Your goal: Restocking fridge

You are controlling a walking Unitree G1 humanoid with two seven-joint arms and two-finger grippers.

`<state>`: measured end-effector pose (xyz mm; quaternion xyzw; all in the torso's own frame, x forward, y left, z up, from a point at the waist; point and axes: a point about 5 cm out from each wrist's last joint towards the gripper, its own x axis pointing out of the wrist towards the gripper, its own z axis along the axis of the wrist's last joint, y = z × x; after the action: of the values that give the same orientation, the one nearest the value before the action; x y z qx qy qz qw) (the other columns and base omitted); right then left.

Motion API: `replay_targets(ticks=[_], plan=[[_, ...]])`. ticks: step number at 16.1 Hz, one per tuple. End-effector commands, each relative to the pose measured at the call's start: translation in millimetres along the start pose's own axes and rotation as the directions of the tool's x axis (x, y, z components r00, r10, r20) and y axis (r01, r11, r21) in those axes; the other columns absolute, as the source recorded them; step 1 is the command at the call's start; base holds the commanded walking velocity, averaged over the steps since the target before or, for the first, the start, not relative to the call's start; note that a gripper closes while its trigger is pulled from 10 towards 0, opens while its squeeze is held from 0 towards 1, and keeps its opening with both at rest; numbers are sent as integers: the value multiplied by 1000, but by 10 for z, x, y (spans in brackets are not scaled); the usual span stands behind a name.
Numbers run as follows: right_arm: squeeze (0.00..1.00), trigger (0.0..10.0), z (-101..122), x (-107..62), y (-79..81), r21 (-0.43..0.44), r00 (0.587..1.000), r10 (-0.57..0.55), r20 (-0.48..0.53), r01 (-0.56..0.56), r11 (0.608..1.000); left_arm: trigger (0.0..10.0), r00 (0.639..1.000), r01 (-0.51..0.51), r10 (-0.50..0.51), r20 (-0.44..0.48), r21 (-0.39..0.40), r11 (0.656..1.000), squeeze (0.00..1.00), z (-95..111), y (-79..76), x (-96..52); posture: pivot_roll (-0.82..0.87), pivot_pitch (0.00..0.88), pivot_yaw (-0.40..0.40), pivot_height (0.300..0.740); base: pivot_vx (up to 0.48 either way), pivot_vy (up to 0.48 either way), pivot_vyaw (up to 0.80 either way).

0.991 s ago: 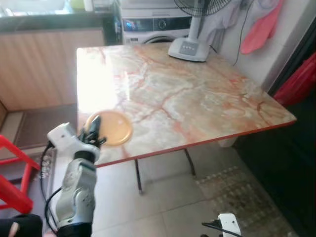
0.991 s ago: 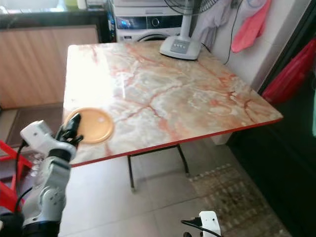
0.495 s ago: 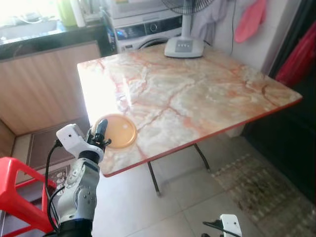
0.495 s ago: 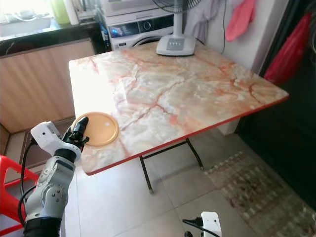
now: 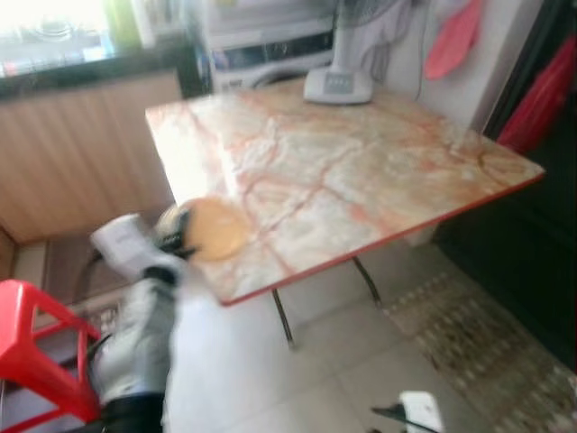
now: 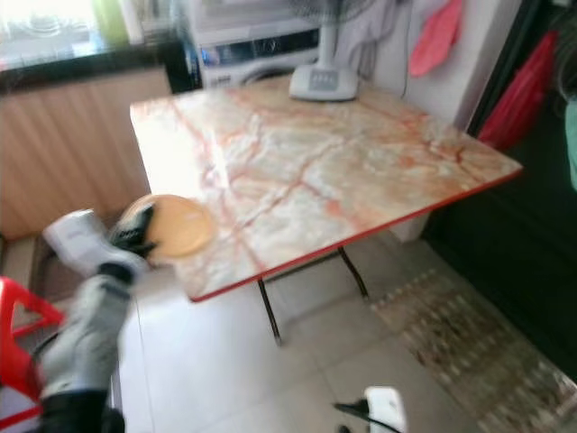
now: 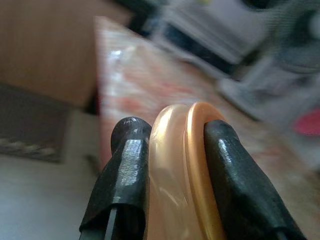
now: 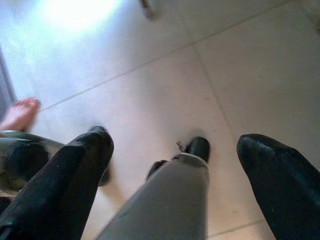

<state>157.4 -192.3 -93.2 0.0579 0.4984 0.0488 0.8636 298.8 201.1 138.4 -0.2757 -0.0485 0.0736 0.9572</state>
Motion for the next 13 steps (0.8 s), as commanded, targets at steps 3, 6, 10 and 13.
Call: replay_targets(ticks=[3, 6, 10, 13], plan=[[0, 10000, 18, -7, -30, -28, 1000, -1, -2, 1, 1000, 10000, 1000, 3, -3, 25, 21, 1000, 0, 25, -54, -14, 41, 0, 30, 740, 0, 190, 0], [0, 10000, 10, -11, -38, -32, 1000, 0, -6, 0, 1000, 10000, 997, 73, -68, -31, 265, 961, 0, -48, -93, -63, 65, 0, 17, 740, 0, 0, 0], [0, 10000, 10, -13, -49, -34, 1000, -9, -7, 9, 999, 10000, 994, 112, -111, -20, 258, 960, 0, -48, -171, -92, 74, 0, 6, 740, 0, 0, 0], [0, 10000, 7, -14, -58, -9, 1000, -24, -3, 24, 1000, 10000, 992, 125, -124, -23, 277, 953, 0, -81, -215, -101, 78, 0, -1, 740, 0, 0, 0]])
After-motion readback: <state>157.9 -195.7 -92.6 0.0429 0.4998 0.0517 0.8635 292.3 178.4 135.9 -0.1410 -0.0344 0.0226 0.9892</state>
